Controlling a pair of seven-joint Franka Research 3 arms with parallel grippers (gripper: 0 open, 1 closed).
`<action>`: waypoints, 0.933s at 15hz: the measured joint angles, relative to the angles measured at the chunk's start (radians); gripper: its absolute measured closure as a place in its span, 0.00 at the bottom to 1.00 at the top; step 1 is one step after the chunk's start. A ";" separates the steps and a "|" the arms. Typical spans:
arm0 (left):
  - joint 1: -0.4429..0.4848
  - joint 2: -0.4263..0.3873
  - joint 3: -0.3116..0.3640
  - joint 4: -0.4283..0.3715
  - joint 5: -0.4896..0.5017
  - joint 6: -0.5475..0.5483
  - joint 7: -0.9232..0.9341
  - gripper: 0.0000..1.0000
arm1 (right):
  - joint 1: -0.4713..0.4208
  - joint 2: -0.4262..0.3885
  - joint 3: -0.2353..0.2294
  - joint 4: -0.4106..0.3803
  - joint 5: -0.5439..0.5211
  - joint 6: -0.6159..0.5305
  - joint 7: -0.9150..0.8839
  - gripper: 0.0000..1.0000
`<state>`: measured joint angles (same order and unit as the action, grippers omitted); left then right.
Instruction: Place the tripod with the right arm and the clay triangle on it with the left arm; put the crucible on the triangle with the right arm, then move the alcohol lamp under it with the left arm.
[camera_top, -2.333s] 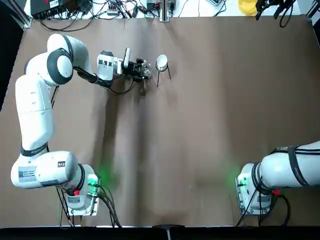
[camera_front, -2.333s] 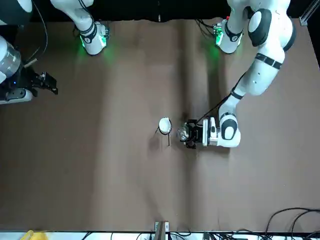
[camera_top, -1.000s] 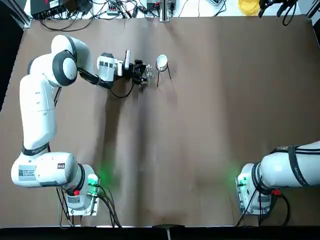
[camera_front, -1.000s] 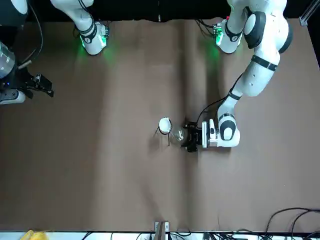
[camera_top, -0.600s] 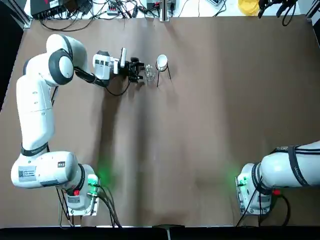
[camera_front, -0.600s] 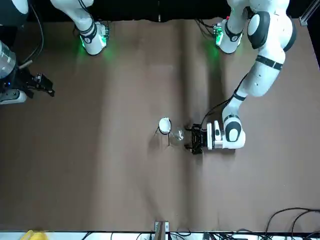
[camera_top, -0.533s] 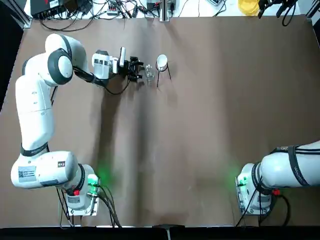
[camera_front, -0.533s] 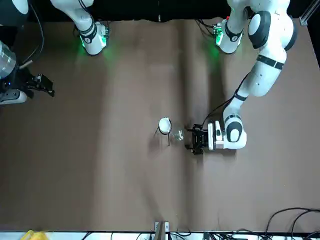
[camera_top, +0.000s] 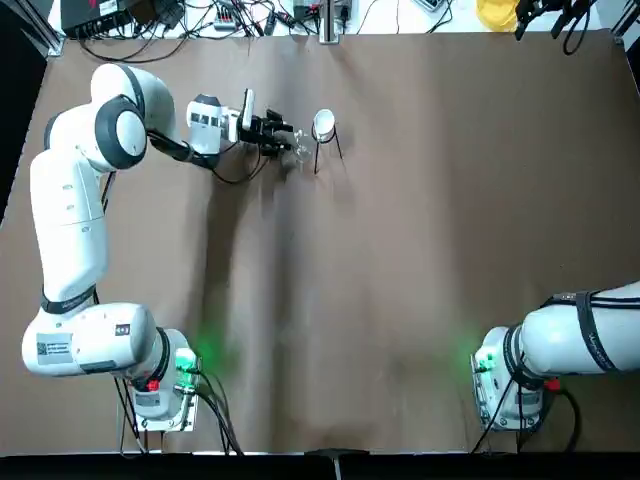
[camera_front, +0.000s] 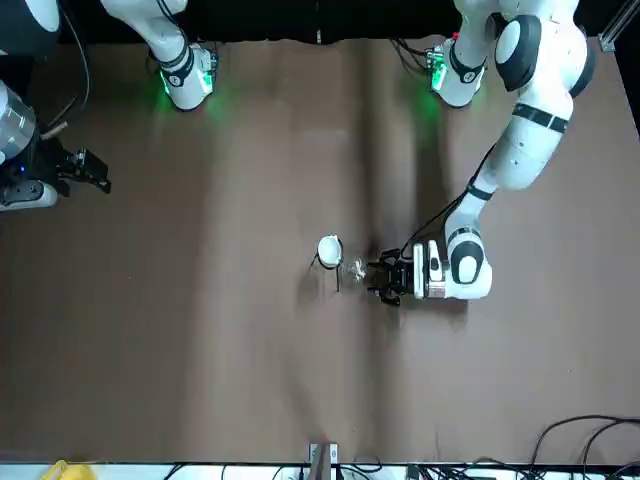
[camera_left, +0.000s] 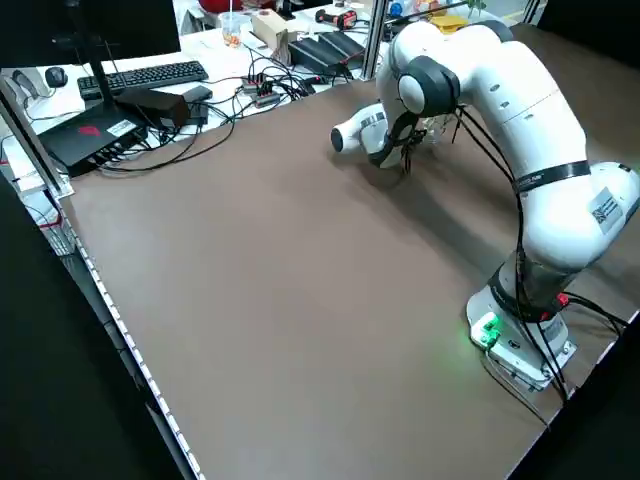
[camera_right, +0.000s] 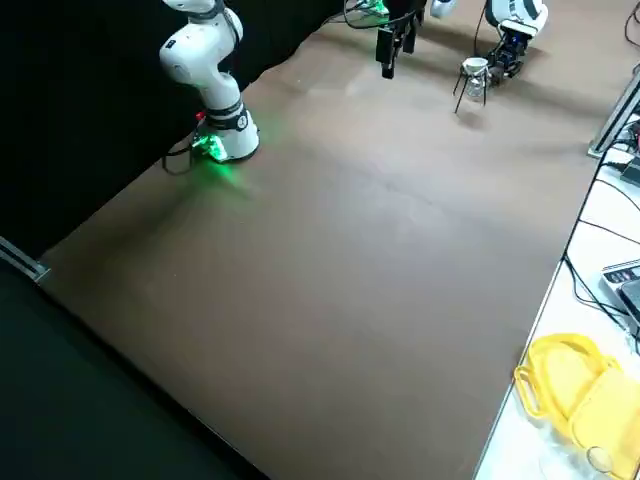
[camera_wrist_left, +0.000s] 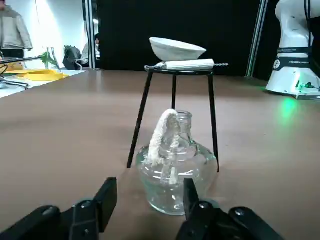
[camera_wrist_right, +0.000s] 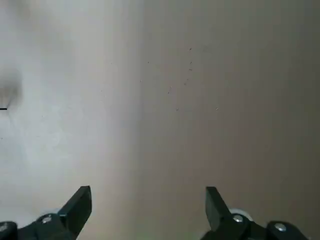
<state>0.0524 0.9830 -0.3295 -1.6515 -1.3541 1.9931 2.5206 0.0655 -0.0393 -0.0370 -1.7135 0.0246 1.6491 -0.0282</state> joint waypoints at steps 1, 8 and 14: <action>-0.003 0.000 0.000 -0.001 0.000 0.000 0.000 0.37 | 0.000 0.000 0.000 0.000 0.000 0.000 0.000 0.00; -0.039 0.000 -0.002 -0.007 0.001 0.000 0.001 0.35 | 0.000 0.000 0.000 0.000 0.000 0.001 0.000 0.00; -0.096 0.000 -0.003 -0.006 -0.012 0.004 0.001 0.35 | 0.000 0.000 0.000 0.000 0.000 0.001 0.000 0.00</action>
<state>-0.0440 0.9835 -0.3326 -1.6580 -1.3660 1.9967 2.5220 0.0658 -0.0393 -0.0366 -1.7135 0.0246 1.6500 -0.0282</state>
